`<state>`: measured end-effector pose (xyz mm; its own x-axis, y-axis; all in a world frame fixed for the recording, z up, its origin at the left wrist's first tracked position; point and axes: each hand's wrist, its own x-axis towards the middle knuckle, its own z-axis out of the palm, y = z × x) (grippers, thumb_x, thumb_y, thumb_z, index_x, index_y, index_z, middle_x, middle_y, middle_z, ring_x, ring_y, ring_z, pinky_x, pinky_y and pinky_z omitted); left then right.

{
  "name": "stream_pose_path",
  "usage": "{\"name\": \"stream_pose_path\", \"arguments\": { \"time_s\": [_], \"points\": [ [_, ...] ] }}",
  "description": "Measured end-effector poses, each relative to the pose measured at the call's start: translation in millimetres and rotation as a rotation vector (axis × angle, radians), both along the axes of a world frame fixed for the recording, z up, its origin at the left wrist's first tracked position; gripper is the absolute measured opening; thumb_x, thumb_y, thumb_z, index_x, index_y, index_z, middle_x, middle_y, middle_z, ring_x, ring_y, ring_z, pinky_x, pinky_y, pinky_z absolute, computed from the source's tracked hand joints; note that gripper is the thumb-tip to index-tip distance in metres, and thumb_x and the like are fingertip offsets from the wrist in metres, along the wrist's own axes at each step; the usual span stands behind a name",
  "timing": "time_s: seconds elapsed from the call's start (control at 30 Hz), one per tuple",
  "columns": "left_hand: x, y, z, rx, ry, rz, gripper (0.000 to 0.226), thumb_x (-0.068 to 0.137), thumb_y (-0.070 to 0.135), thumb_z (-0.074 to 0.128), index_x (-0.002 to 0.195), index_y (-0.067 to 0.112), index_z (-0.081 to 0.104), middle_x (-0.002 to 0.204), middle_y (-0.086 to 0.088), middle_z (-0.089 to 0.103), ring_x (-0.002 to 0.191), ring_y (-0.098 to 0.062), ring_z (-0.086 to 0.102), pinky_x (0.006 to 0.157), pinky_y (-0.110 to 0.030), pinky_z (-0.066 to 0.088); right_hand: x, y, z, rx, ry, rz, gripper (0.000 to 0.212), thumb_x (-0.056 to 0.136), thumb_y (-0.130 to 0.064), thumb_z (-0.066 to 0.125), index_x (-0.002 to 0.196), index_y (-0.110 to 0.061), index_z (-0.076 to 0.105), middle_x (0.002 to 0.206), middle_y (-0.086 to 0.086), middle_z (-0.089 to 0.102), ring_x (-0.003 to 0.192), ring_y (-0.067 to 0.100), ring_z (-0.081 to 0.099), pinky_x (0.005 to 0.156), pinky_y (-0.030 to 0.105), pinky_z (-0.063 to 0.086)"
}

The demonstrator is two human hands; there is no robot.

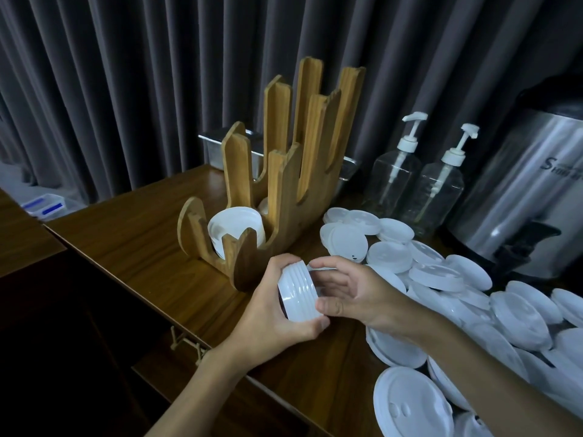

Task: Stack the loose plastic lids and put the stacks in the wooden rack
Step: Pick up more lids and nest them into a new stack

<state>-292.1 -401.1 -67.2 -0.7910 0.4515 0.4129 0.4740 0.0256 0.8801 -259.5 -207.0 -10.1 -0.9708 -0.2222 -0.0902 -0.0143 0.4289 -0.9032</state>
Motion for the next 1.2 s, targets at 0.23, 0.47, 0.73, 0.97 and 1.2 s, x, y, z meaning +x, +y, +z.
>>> {"name": "stream_pose_path", "arguments": {
  "time_s": [0.23, 0.47, 0.73, 0.97, 1.2],
  "points": [
    [-4, -7, -4, -0.095, 0.011, 0.096, 0.081, 0.063, 0.061, 0.082, 0.127, 0.060, 0.033, 0.125, 0.037, 0.042, 0.125, 0.007, 0.042, 0.095, -0.015, 0.043, -31, 26, -7, 0.650, 0.148, -0.194, 0.077, 0.074, -0.062, 0.076, 0.140, -0.046, 0.039, 0.145, -0.004, 0.044, 0.132, 0.020, 0.041, 0.106, 0.043, 0.043],
    [-4, -6, -5, -0.107, 0.000, 0.092, 0.082, 0.064, 0.058, 0.085, 0.128, 0.058, 0.033, 0.123, 0.035, 0.043, 0.123, 0.007, 0.043, 0.092, -0.009, 0.046, -45, 26, -20, 0.895, 0.069, -0.131, 0.091, 0.055, -0.083, 0.060, 0.136, -0.060, 0.025, 0.137, -0.001, 0.040, 0.118, 0.026, 0.028, 0.085, 0.039, 0.027],
    [-5, -6, -6, -0.127, 0.004, 0.092, 0.082, 0.064, 0.061, 0.083, 0.127, 0.059, 0.031, 0.122, 0.035, 0.042, 0.123, 0.007, 0.042, 0.094, -0.016, 0.046, -51, 29, -22, 0.858, 0.042, -0.094, 0.092, 0.054, -0.085, 0.062, 0.136, -0.058, 0.030, 0.142, -0.008, 0.043, 0.126, 0.021, 0.031, 0.096, 0.042, 0.031],
    [-5, -6, -9, -0.113, 0.003, 0.097, 0.085, 0.064, 0.059, 0.085, 0.130, 0.055, 0.032, 0.124, 0.032, 0.043, 0.124, 0.005, 0.043, 0.094, -0.018, 0.047, -48, 28, -20, 0.767, 0.065, -0.130, 0.087, 0.057, -0.083, 0.061, 0.135, -0.051, 0.039, 0.136, -0.011, 0.053, 0.125, 0.021, 0.044, 0.104, 0.045, 0.038],
    [-7, -6, -8, -0.037, -0.010, 0.107, 0.084, 0.063, 0.063, 0.084, 0.131, 0.054, 0.034, 0.122, 0.031, 0.046, 0.122, 0.001, 0.046, 0.092, -0.013, 0.048, -24, 23, -7, 0.214, 0.112, -0.192, 0.053, 0.075, -0.057, 0.077, 0.120, -0.059, 0.048, 0.125, -0.036, 0.051, 0.116, -0.006, 0.055, 0.083, 0.012, 0.047]
  ]
}}
